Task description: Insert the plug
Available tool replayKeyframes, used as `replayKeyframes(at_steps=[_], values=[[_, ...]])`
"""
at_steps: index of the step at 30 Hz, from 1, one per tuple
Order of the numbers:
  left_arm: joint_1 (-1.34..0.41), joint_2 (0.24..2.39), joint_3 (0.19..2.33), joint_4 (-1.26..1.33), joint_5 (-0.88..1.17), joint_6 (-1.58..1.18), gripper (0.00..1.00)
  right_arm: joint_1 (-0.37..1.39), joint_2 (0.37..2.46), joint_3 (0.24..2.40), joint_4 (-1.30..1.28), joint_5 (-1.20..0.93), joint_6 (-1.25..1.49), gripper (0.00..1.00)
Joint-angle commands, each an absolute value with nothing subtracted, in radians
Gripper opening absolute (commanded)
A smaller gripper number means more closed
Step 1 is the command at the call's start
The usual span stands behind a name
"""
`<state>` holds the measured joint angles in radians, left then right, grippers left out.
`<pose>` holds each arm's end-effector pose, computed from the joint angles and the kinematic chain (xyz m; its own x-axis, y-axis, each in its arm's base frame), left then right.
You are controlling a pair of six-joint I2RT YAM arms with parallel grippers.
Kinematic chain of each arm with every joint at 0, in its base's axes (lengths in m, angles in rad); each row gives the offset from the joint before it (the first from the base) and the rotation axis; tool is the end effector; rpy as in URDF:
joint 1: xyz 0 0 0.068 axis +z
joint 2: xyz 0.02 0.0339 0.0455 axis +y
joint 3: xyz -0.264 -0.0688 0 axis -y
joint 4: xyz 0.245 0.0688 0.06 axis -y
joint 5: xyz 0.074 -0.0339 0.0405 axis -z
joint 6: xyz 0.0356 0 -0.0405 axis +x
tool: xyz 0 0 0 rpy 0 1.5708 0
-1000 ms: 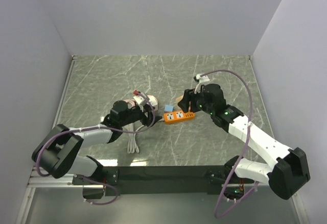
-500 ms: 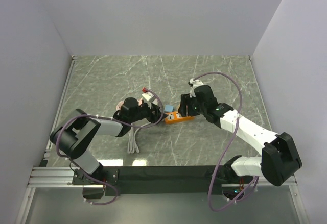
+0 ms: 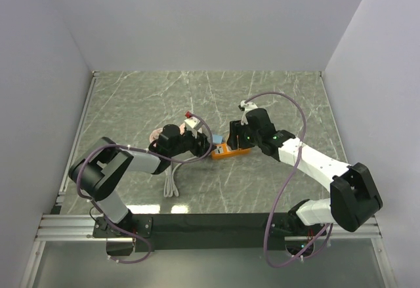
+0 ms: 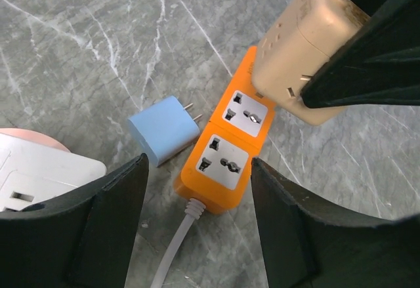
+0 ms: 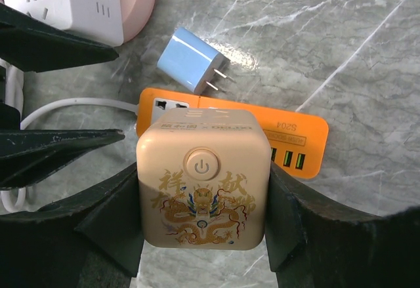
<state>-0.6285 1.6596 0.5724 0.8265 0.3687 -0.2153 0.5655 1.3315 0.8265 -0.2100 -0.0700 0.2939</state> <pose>0.2465 -0.1950 0.1598 -0.3810 0.0306 -0.9241 0.7664 0.5695 -0.2972 0.2381 0.1540 0.2322 -0.6976 -0.1005 -0.7094 -0.3939 0.8808 0.2626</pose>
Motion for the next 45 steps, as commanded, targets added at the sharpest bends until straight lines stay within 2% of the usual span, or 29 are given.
replayKeyframes(at_steps=[1,5,11,16,23,30,37,45], values=[[-0.629,1.638,0.589,0.818,0.310,-0.232,0.70,0.572,1.324,0.882,-0.163,-0.058,0.279,0.00],[-0.629,1.606,0.557,0.842,0.232,-0.239,0.70,0.572,1.321,0.896,-0.155,-0.067,0.270,0.00],[-0.663,1.436,0.477,0.882,0.140,-0.238,0.72,0.572,1.318,0.928,-0.137,-0.074,0.245,0.00],[-0.680,1.333,0.459,0.796,-0.085,-0.279,0.76,0.565,1.327,0.951,-0.115,-0.080,0.232,0.00],[-0.683,1.400,0.567,0.612,-0.350,-0.437,0.86,0.560,1.318,0.948,-0.081,-0.110,0.215,0.00],[-0.686,1.477,0.610,0.644,-0.348,-0.498,0.92,0.535,1.290,0.925,-0.023,-0.172,0.204,0.00],[-0.687,1.606,0.725,0.548,-0.373,-0.512,0.93,0.514,1.287,0.902,-0.002,-0.229,0.199,0.00],[-0.696,1.669,0.798,0.414,-0.491,-0.482,0.91,0.503,1.262,0.870,0.055,-0.268,0.204,0.00]])
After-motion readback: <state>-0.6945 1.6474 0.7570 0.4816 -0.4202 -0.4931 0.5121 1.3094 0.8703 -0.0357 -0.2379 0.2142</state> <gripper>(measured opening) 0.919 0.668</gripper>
